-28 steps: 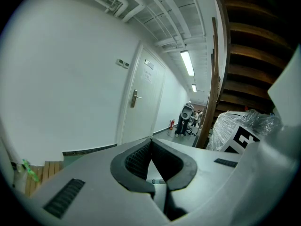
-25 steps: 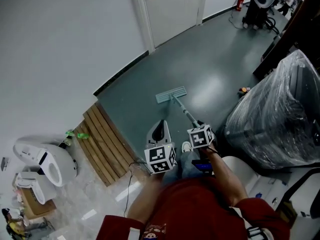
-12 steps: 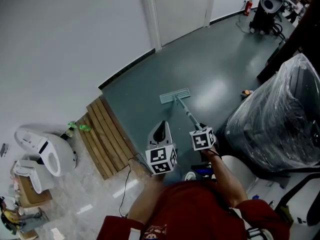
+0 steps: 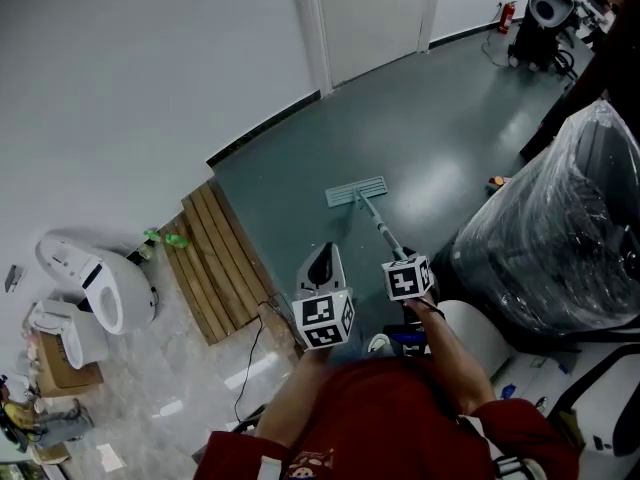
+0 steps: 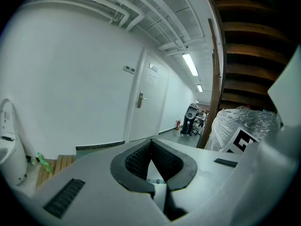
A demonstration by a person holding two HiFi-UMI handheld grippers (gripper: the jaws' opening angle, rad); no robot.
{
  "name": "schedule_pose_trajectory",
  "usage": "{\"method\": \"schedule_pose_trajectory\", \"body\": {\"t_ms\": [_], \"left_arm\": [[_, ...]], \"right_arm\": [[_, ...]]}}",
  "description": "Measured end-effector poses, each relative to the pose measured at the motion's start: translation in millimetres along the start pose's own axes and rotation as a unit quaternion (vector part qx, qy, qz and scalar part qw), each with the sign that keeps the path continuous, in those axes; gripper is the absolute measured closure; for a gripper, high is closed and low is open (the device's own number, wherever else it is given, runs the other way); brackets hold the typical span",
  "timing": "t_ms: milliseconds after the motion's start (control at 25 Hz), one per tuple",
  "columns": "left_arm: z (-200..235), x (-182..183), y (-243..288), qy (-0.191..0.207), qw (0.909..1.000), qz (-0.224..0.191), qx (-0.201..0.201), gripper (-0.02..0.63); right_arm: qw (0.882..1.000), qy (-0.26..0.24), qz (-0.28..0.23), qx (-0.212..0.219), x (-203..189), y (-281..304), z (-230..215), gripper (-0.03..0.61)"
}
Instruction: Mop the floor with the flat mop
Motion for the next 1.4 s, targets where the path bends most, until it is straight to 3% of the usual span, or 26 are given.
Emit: {"method": "schedule_pose_trajectory", "body": {"t_ms": [760, 1400], "left_arm": [[-58, -49, -92, -0.006, 0.9999, 0.007, 0.01, 0.598], [-54, -40, -95, 0.008, 0.9994, 0.01, -0.032, 0.598]], "right_arm": [[1.0, -0.012, 0.009, 0.008, -102, -59, 0, 0.46], [1.0, 0.019, 0.012, -0.004, -112, -80, 9, 0.46]]}}
Point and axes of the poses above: the fingertips, and each gripper's own axes: y forward along the fingers, z to its left, x out of its top, the point moved 9 cm from there along -y, backward along the fingers, and after that the axes turned 1 degree about z, right-handed, at the moved point
